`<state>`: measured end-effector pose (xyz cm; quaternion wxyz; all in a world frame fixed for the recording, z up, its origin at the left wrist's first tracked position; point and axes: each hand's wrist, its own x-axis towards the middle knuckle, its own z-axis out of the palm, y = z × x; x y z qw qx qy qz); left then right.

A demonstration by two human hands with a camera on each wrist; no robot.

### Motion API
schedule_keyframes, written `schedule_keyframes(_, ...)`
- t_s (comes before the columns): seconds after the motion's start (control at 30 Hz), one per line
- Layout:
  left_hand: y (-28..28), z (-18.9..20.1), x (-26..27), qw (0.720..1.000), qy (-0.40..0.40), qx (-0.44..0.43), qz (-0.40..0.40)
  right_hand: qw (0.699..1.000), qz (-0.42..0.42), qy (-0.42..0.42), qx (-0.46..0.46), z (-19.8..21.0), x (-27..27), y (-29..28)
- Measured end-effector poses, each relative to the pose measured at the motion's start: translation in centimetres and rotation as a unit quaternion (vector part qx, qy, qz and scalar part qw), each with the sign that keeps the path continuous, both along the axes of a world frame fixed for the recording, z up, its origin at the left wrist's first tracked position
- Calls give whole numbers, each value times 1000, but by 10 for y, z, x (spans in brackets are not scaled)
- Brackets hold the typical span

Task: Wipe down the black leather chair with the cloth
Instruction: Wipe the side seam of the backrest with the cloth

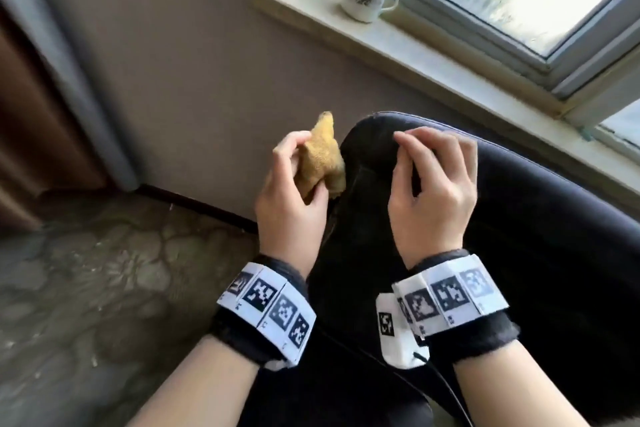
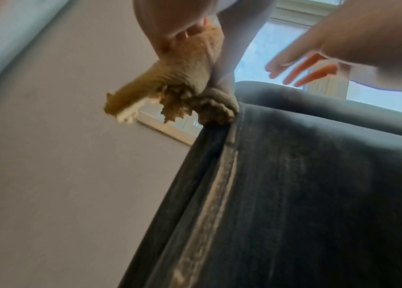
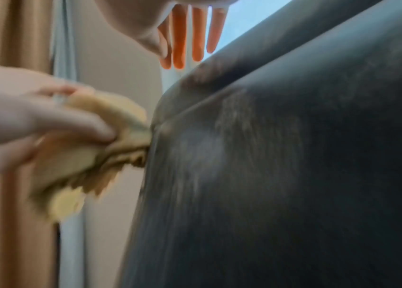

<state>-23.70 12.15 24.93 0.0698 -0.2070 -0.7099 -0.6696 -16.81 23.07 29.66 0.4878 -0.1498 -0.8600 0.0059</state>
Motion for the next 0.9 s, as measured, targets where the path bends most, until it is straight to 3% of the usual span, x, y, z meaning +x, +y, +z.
schedule_keyframes(0.07,11,-6,5,997,70,-4,-12,999,27,-38,16,-23,8,-7)
schedule_keyframes(0.17,23,-28,11,973,229,-34,-15,995,-4,-100,22,-51,20,-5)
schedule_keyframes(0.27,22,-51,12,960,270,-55,-44,996,-12,-86,13,-56,18,1)
schedule_keyframes(0.37,0,-99,24,960,249,-108,-73,999,-15,-43,-13,-53,10,1)
schedule_keyframes(0.43,-20,-132,32,972,180,-125,-85,999,-21,-28,-16,-53,8,-1)
schedule_keyframes(0.5,-34,-136,34,985,93,-121,-80,999,-20,-21,-14,-55,9,-3)
schedule_keyframes(0.57,-34,-111,23,994,58,-87,-14,1000,-23,-12,-17,-57,9,-5)
schedule_keyframes(0.63,-20,-72,9,995,85,-42,38,999,-31,-2,-21,-56,7,-5)
schedule_keyframes(0.73,6,-45,6,983,178,-10,-36,999,-32,4,-24,-55,6,-6)
schedule_keyframes(0.8,13,-65,17,977,192,-27,-93,999,-31,7,-28,-55,6,-5)
schedule_keyframes(0.9,-2,-111,38,982,143,-57,-109,999,-31,4,-24,-55,5,-3)
